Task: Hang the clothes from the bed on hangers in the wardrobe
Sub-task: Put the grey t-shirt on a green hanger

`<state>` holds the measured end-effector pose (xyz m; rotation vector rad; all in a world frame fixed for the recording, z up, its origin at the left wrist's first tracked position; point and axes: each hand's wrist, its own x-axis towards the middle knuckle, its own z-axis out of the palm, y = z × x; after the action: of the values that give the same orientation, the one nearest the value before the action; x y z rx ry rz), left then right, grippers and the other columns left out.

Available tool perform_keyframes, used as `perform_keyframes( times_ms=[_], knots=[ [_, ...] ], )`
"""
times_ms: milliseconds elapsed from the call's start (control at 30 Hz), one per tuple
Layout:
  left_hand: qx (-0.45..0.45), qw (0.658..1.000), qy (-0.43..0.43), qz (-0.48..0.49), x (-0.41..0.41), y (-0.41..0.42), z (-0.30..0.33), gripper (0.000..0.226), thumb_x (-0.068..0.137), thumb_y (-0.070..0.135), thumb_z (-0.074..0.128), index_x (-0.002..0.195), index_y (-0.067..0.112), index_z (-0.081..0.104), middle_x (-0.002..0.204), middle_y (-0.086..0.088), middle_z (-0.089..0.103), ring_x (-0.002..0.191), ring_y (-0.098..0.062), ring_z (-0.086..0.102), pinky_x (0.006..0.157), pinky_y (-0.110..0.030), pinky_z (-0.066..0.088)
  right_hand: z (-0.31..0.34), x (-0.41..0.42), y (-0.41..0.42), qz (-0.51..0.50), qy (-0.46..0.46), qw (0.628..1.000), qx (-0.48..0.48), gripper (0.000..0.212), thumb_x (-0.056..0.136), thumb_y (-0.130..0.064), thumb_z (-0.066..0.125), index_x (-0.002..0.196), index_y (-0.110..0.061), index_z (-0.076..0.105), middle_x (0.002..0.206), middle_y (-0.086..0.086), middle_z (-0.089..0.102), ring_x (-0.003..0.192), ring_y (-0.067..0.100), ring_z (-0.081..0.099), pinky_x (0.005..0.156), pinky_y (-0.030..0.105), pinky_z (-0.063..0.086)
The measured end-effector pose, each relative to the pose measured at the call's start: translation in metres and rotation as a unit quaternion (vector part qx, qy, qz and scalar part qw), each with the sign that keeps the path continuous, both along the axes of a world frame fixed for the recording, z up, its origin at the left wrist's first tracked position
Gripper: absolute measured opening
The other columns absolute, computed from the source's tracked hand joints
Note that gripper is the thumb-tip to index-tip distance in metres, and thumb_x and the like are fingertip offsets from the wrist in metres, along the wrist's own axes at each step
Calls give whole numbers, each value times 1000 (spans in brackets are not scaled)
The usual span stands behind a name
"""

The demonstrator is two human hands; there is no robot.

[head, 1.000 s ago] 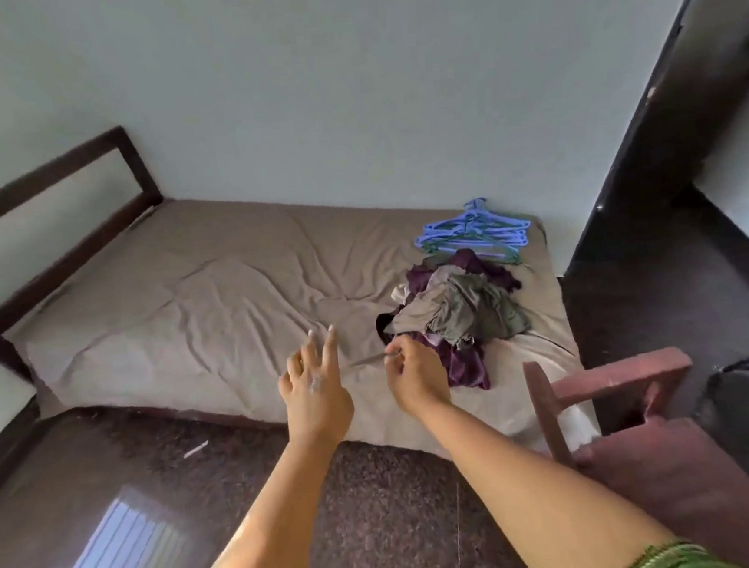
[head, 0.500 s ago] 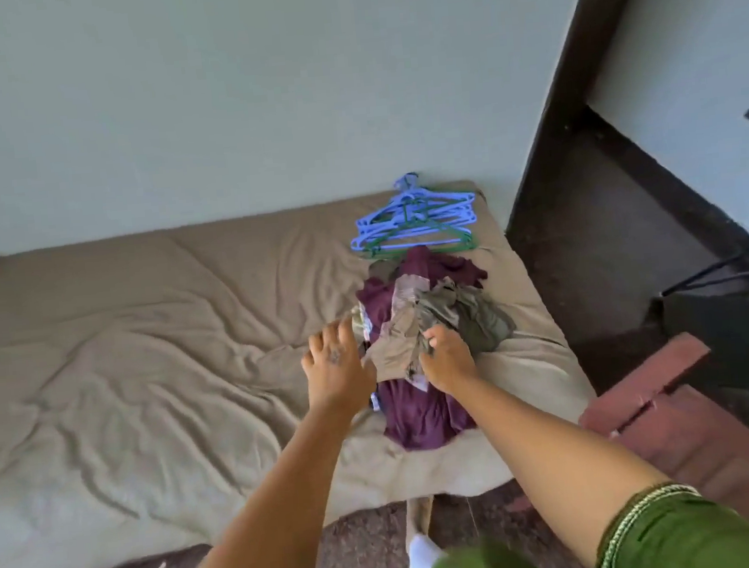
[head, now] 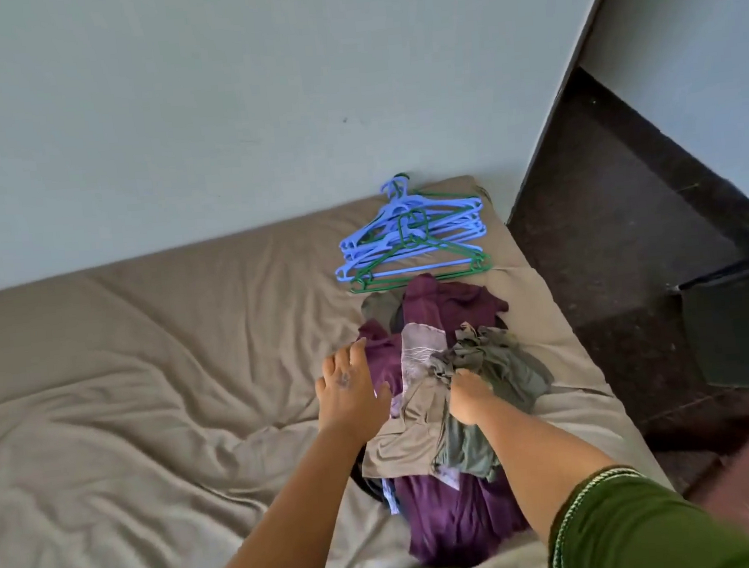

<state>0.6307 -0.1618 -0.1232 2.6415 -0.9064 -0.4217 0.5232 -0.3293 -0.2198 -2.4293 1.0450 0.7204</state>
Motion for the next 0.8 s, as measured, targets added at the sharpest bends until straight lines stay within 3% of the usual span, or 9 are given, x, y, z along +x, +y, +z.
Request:
perform_keyframes(
  times_ms=[133,200,300,367,433,533,633,667,800],
  knots=[
    [-25,978,188,88,22,-13,-21,60,86,38,62,137,18,39,132,0,47,128,-25,36,104,-45,37,10,28,34,-178,-240,952,-70,14,89,-1,58,100,-1,66,110,9,59,101,22,59,89,25,48],
    [-105,898,375,204,28,-25,-16,44,86,39,67,120,14,56,115,-4,59,112,-22,53,99,-43,46,32,52,63,-232,-368,898,-68,7,82,2,63,82,-2,69,90,10,65,86,24,62,75,22,43],
    [-190,722,610,266,45,-34,4,32,92,40,60,71,17,67,70,-3,67,65,-14,63,72,-31,53,68,85,94,-211,-498,841,-13,9,67,1,64,73,-3,69,74,10,67,69,24,62,68,27,46],
    [-245,668,642,287,64,-37,17,34,97,24,50,66,13,59,54,-3,60,50,-13,59,55,-25,49,94,97,96,-171,-511,841,45,22,63,1,56,78,-2,72,77,10,70,71,20,64,72,21,49],
    [-272,711,578,296,87,-37,33,17,94,9,49,86,5,64,69,-9,66,61,-19,63,60,-29,51,120,100,83,-172,-518,835,71,26,64,4,54,78,-6,73,78,5,72,73,12,65,75,18,50],
    [-297,776,505,233,107,-29,63,21,90,2,53,105,6,68,100,-16,70,84,-25,66,80,-36,54,145,99,47,-258,-530,807,36,29,71,10,56,89,-8,67,93,1,67,89,16,64,85,30,51],
    [-342,766,529,130,114,-18,111,20,93,5,55,109,7,68,100,-12,72,84,-21,69,81,-34,57,175,106,35,-135,-441,881,107,63,74,-1,65,133,-16,49,132,3,51,124,17,48,105,31,40],
    [-357,765,525,102,117,-14,129,19,94,8,56,108,6,68,99,-11,73,85,-20,70,83,-33,56,183,112,38,-99,-443,878,150,69,74,-4,65,139,-17,44,135,3,51,126,15,47,107,29,38],
    [-427,772,469,45,141,8,205,12,93,13,59,87,8,68,77,-5,74,68,-14,69,69,-26,58,231,144,61,-115,-458,839,270,25,85,-3,63,105,-18,65,108,6,69,101,15,61,94,33,48]
  ],
)
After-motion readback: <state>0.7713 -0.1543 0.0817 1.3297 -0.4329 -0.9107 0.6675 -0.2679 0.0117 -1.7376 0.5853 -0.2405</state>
